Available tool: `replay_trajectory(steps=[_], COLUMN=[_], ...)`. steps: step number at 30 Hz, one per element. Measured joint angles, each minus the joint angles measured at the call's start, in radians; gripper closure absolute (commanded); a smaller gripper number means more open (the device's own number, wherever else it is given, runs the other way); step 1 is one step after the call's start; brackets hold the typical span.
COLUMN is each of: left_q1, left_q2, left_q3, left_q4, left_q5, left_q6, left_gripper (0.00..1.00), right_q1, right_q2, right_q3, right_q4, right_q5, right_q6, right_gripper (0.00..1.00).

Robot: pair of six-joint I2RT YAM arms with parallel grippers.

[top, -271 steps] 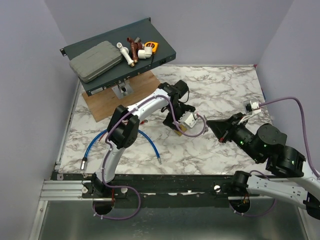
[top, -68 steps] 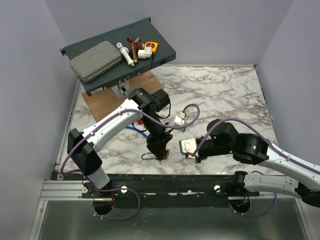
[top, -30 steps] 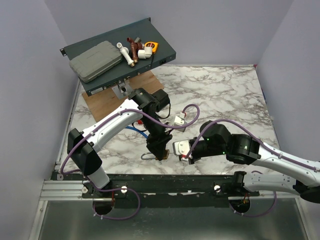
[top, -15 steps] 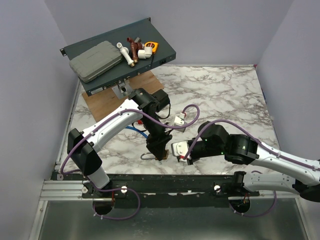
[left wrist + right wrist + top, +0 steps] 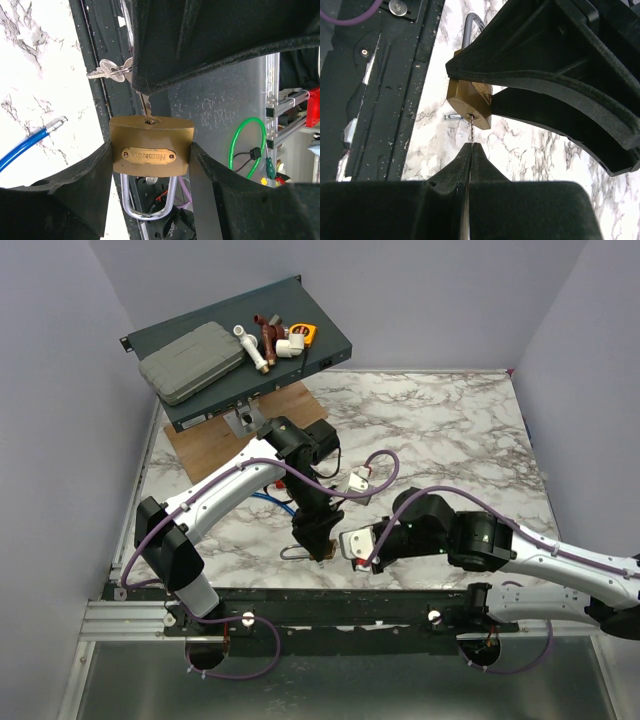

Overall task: Unlock with the key
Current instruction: Unlock the lock.

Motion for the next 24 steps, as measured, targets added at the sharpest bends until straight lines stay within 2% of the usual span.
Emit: replay_trajectory(steps=[24], left_q1=[0.0], left_q2=[0.0], left_q3=[-0.01], left_q4=[-0.006], left_q5=[-0.023], left_q6=[-0.004], left_gripper=[1.0], right_q1=[0.116], right_q2=[0.008], right_q3=[-0.037], right_q4=[0.035], right_q5=[0.212], right_q6=[-0.095], right_gripper=[0.99])
